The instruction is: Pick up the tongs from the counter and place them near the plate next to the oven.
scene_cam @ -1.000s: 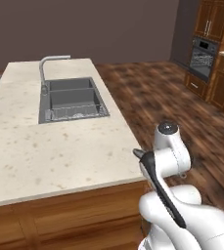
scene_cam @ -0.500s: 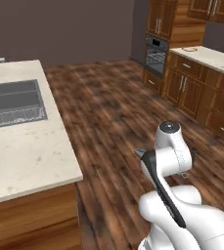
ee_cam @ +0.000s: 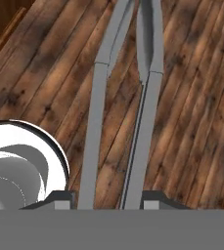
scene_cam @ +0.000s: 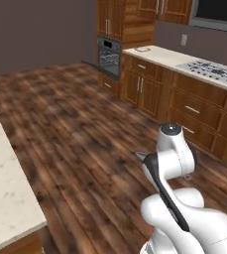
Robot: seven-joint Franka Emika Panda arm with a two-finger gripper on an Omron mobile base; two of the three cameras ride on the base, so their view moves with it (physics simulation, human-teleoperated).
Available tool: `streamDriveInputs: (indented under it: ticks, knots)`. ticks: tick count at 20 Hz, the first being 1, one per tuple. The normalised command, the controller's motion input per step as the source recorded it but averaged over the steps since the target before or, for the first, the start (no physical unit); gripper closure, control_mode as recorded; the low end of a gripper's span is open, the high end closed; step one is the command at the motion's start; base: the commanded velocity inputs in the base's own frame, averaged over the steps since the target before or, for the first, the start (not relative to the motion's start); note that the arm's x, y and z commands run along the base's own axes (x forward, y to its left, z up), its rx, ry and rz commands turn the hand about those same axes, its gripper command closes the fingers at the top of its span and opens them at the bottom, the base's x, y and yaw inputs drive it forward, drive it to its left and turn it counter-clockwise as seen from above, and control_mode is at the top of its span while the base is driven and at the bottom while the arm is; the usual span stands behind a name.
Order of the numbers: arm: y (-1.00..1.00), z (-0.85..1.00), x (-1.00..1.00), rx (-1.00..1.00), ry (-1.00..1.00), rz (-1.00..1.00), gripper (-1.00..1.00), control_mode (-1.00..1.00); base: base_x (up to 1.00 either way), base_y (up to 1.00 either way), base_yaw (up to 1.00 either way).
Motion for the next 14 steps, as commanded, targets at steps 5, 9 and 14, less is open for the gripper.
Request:
streamDriveInputs:
  ticks: [5, 9, 14]
  knots:
    - [0.0, 0.0, 0.0, 0.0, 0.0, 0.0, 1.0, 1.0, 0.98, 0.1, -0.17]
    - [0.0, 0.0, 0.0, 0.0, 0.0, 0.0, 1.0, 1.0, 1.0, 0.05, -0.03]
    - [0.0, 0.0, 0.0, 0.0, 0.0, 0.0, 1.0, 1.0, 1.0, -0.18, -0.04]
